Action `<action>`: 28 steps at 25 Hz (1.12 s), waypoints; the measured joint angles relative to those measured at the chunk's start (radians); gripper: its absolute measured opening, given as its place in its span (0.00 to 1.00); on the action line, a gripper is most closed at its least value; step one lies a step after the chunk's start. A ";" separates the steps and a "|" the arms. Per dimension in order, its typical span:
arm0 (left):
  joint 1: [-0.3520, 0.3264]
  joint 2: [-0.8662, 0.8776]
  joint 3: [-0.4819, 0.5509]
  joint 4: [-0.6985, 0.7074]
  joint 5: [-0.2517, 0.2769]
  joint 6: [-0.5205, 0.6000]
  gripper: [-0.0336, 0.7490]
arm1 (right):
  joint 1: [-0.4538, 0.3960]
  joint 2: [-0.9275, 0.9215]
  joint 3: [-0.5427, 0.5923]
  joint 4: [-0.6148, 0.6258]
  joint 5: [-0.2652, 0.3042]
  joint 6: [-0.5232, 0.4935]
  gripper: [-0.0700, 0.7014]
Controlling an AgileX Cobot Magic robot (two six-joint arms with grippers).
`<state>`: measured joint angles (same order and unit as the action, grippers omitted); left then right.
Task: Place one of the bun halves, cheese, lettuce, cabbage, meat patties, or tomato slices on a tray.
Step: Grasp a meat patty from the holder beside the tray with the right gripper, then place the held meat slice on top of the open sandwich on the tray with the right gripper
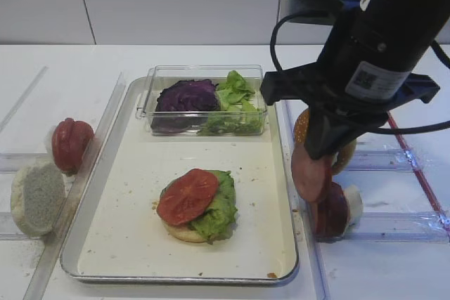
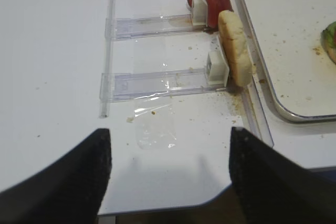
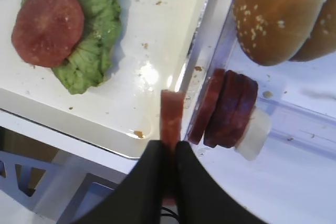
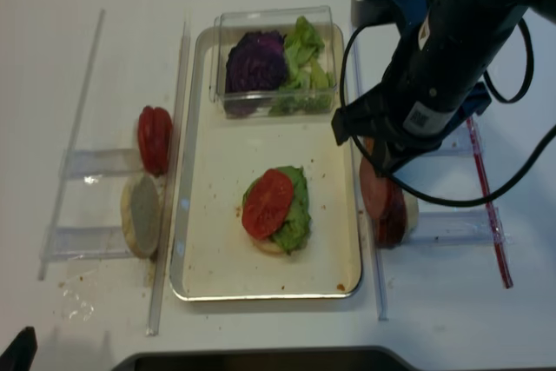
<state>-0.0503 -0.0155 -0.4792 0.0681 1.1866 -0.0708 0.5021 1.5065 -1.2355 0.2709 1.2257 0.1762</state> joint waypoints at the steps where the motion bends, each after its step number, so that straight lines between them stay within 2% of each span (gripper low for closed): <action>1: 0.000 0.000 0.000 0.000 0.000 0.000 0.60 | 0.000 -0.001 -0.002 0.001 0.000 -0.004 0.19; 12: 0.000 0.000 0.000 0.000 0.000 0.000 0.60 | 0.000 -0.003 -0.010 0.045 0.002 -0.079 0.19; 16: 0.000 0.000 0.000 0.000 0.000 0.000 0.60 | 0.000 -0.016 -0.001 0.105 0.000 -0.116 0.19; 25: 0.000 0.000 0.000 0.000 0.000 0.000 0.60 | 0.000 -0.146 0.107 0.139 -0.072 -0.139 0.19; 28: 0.000 0.000 0.000 0.000 0.000 0.000 0.60 | 0.000 -0.193 0.170 0.150 -0.120 -0.139 0.19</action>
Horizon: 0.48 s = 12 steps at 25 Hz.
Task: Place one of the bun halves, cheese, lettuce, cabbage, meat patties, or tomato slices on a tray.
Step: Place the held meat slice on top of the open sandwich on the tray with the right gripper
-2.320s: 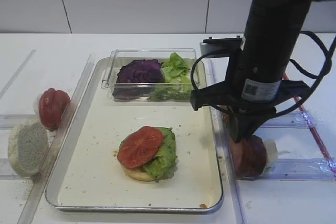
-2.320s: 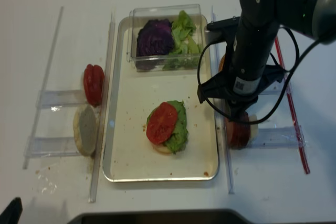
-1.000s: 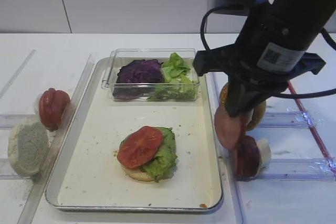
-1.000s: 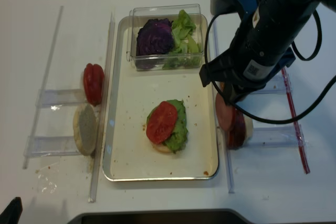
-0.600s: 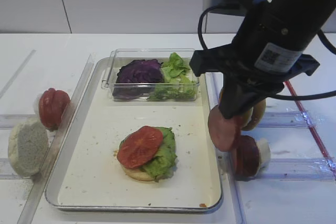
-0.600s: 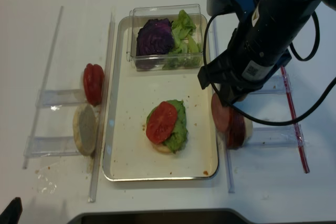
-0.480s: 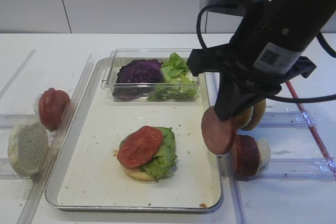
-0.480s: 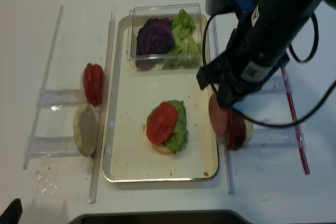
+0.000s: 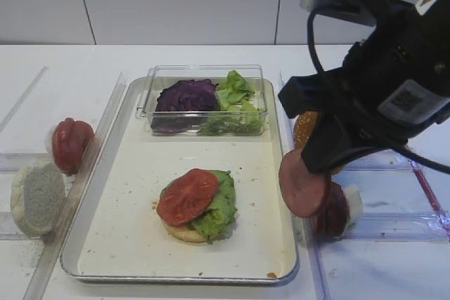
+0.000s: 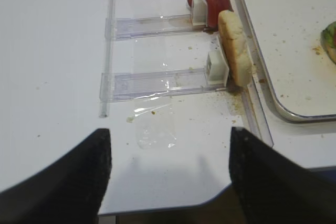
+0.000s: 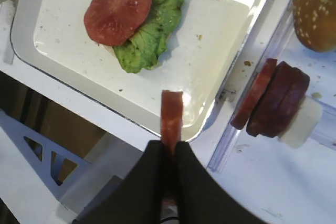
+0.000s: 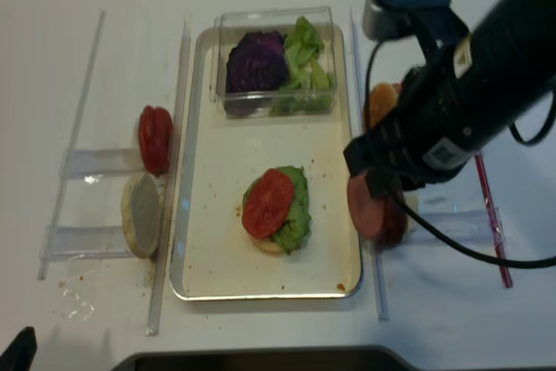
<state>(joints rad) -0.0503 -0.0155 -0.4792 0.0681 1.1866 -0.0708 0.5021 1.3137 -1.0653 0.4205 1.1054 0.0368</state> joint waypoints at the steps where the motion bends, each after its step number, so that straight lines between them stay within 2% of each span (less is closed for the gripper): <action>1: 0.000 0.000 0.000 0.000 0.000 0.000 0.60 | 0.000 -0.012 0.016 0.008 -0.016 -0.003 0.19; 7: 0.000 0.000 0.000 0.000 0.000 0.000 0.60 | 0.000 -0.072 0.122 0.075 -0.080 -0.037 0.19; 12: 0.000 0.000 0.000 0.000 0.000 0.000 0.60 | 0.000 -0.105 0.215 0.161 -0.160 -0.099 0.19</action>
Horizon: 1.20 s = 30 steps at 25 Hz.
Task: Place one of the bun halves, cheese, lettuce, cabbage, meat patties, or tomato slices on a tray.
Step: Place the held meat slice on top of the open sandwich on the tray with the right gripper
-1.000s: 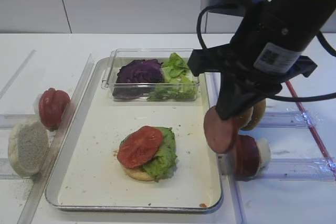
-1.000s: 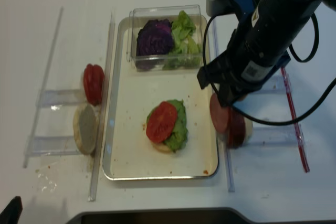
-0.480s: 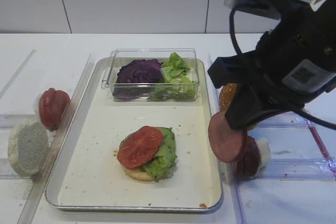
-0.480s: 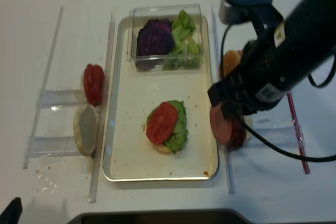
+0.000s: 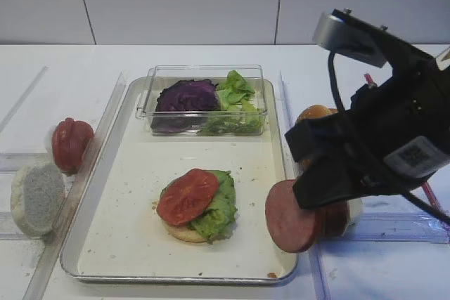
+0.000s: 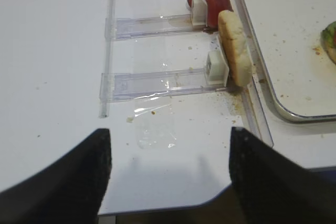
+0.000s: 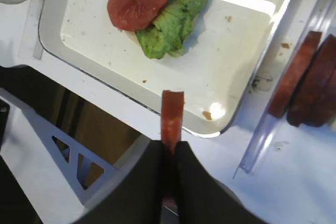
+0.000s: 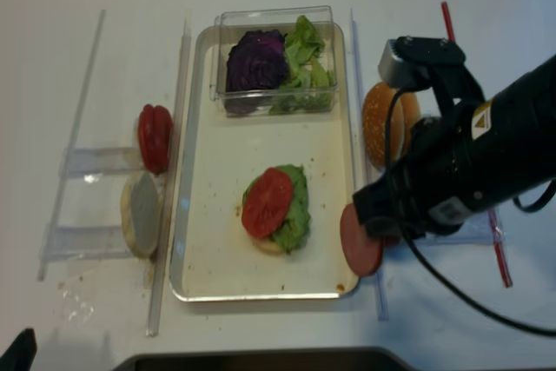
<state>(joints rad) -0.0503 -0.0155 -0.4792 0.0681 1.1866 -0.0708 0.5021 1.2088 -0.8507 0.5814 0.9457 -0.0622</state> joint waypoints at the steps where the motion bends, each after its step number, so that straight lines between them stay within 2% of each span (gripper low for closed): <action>1: 0.000 0.000 0.000 0.000 0.000 0.000 0.60 | 0.000 0.000 0.009 0.019 -0.017 -0.011 0.19; 5: 0.000 0.000 0.000 0.000 0.000 0.000 0.60 | -0.011 0.000 0.016 0.070 -0.077 -0.032 0.19; 8: 0.000 0.000 0.000 0.000 0.000 0.000 0.60 | -0.079 0.000 0.016 0.127 -0.076 -0.100 0.19; 12: 0.000 0.000 0.000 0.000 0.000 0.000 0.60 | -0.203 0.010 0.016 0.286 -0.013 -0.277 0.19; 15: 0.000 0.000 0.000 0.000 0.000 0.000 0.60 | -0.257 0.055 0.016 0.384 0.036 -0.384 0.19; 25: 0.000 0.000 0.000 0.000 0.000 0.000 0.60 | -0.267 0.294 0.016 0.717 0.171 -0.684 0.19; 30: 0.000 0.000 0.000 0.000 0.000 0.000 0.60 | -0.267 0.392 0.016 0.803 0.195 -0.735 0.19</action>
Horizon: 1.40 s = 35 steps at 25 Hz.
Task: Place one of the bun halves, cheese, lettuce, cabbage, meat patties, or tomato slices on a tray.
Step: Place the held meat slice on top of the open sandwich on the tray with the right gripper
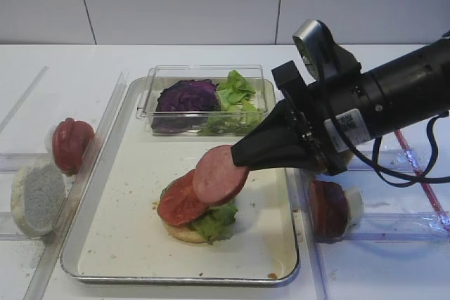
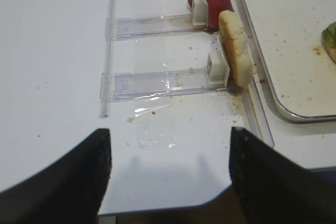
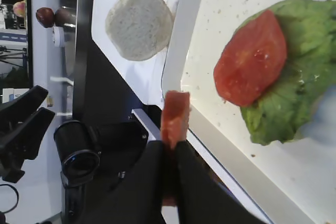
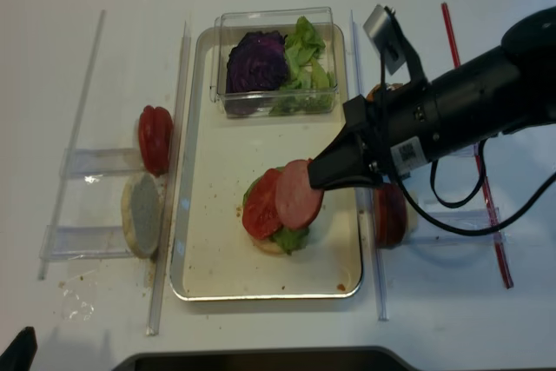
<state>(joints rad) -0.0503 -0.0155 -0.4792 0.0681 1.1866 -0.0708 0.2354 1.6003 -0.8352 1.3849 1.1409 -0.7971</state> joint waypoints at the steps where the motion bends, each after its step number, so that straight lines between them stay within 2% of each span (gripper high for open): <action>1: 0.000 0.000 0.000 0.000 0.000 0.000 0.60 | 0.000 0.011 0.000 0.013 0.000 -0.008 0.19; 19: 0.000 0.000 0.000 0.000 0.000 0.000 0.60 | 0.007 0.131 -0.007 0.193 0.018 -0.074 0.19; 25: 0.000 0.000 0.000 0.000 0.000 0.000 0.60 | 0.044 0.166 -0.072 0.190 0.021 -0.074 0.19; 35: 0.000 0.000 0.000 0.000 0.000 0.000 0.60 | 0.044 0.182 -0.081 0.131 0.009 -0.062 0.19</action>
<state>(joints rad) -0.0503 -0.0155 -0.4792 0.0681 1.1866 -0.0708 0.2791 1.7822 -0.9159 1.5157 1.1495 -0.8591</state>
